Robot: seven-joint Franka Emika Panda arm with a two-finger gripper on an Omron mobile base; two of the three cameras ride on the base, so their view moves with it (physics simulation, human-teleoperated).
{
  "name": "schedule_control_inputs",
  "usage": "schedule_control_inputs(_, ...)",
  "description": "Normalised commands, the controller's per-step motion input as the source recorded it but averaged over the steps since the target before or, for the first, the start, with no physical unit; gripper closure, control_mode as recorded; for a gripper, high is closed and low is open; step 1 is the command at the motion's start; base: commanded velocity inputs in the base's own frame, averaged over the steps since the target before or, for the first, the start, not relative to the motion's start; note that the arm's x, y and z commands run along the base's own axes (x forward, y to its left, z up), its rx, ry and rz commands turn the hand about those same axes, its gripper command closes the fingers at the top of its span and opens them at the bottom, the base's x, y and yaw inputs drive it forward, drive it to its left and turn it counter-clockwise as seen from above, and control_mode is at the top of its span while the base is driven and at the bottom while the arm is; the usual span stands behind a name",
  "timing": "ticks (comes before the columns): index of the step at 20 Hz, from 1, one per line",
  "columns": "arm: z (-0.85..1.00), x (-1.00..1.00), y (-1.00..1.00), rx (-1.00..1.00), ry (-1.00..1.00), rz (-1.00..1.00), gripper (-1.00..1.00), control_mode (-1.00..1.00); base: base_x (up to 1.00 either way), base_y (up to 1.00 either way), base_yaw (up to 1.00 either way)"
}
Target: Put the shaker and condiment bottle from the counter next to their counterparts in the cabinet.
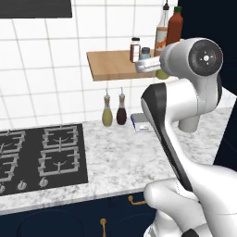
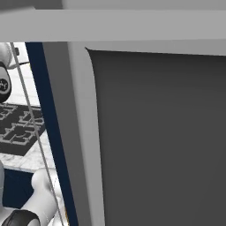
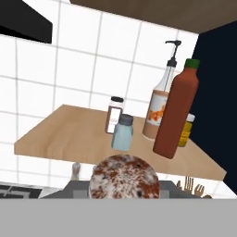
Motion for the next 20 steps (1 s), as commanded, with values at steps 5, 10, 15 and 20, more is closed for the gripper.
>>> schedule_control_inputs(5, 0.00, 0.02, 0.00, 0.02, 0.00, 0.00, 1.00, -1.00, 0.00, 0.00, 0.00)
schedule_control_inputs(10, 0.00, 0.09, 0.00, 0.01, 0.00, 0.00, 1.00, -1.00, 0.00, 0.00, 0.00)
schedule_control_inputs(15, 0.00, 0.27, 0.00, 0.00, 0.00, 0.00, 1.00, -1.00, 0.00, 0.00, 0.00)
schedule_control_inputs(20, 0.00, 0.24, 0.00, 0.00, 0.00, 0.00, 1.00, -1.00, 0.00, 0.00, 0.00)
